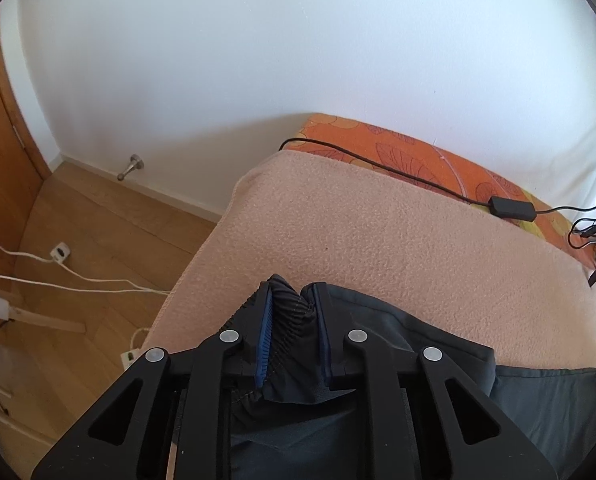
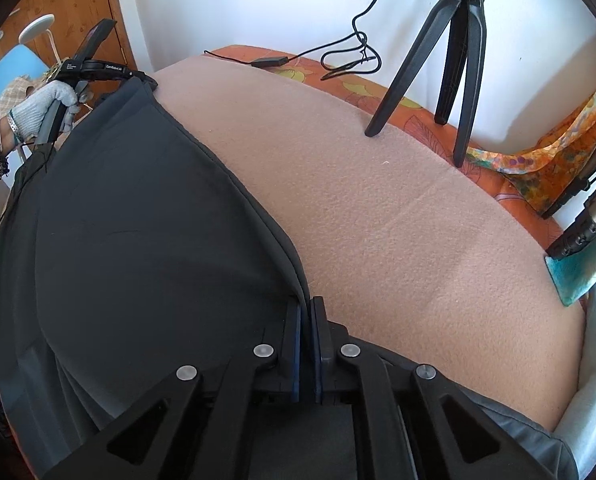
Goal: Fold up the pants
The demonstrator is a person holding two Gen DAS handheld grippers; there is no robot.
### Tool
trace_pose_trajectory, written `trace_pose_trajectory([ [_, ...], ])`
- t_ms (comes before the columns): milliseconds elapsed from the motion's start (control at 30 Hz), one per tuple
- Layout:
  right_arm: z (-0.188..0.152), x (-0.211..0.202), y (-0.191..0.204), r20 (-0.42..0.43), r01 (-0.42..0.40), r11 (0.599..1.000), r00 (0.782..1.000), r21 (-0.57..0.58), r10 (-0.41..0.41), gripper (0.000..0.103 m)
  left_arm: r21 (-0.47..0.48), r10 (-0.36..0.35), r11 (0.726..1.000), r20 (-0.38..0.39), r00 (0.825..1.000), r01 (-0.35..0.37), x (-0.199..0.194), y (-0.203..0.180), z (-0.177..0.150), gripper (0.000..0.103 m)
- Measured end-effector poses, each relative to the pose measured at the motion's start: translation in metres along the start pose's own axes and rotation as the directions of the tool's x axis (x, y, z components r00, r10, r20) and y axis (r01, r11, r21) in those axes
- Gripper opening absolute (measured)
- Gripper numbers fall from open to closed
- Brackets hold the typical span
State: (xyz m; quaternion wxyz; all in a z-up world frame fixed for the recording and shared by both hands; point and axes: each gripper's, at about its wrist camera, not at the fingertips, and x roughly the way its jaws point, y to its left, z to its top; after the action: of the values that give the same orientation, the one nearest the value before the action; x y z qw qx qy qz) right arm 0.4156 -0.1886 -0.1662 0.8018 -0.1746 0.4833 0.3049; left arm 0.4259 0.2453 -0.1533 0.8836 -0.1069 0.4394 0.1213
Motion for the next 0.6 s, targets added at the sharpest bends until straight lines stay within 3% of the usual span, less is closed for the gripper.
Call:
trace_pose_trajectory([
  [100, 0.003, -0.025, 0.006, 0.064, 0.013, 1.000, 0.998, 0.024, -0.014, 0.000, -0.028, -0.016, 0.999, 0.037, 0.999, 0.017, -0.018, 0.007, 0.001, 0.011],
  [333, -0.005, -0.100, 0.027, 0.183, -0.002, 0.998, 0.983, 0.063, -0.010, 0.000, -0.046, -0.059, 0.997, 0.084, 0.995, 0.063, -0.052, 0.025, -0.008, 0.009],
  [600, -0.023, -0.149, 0.064, 0.217, -0.004, 1.000, 0.976, 0.020, 0.000, 0.000, -0.075, -0.095, 0.991, 0.186, 0.978, 0.111, -0.115, 0.051, -0.048, 0.009],
])
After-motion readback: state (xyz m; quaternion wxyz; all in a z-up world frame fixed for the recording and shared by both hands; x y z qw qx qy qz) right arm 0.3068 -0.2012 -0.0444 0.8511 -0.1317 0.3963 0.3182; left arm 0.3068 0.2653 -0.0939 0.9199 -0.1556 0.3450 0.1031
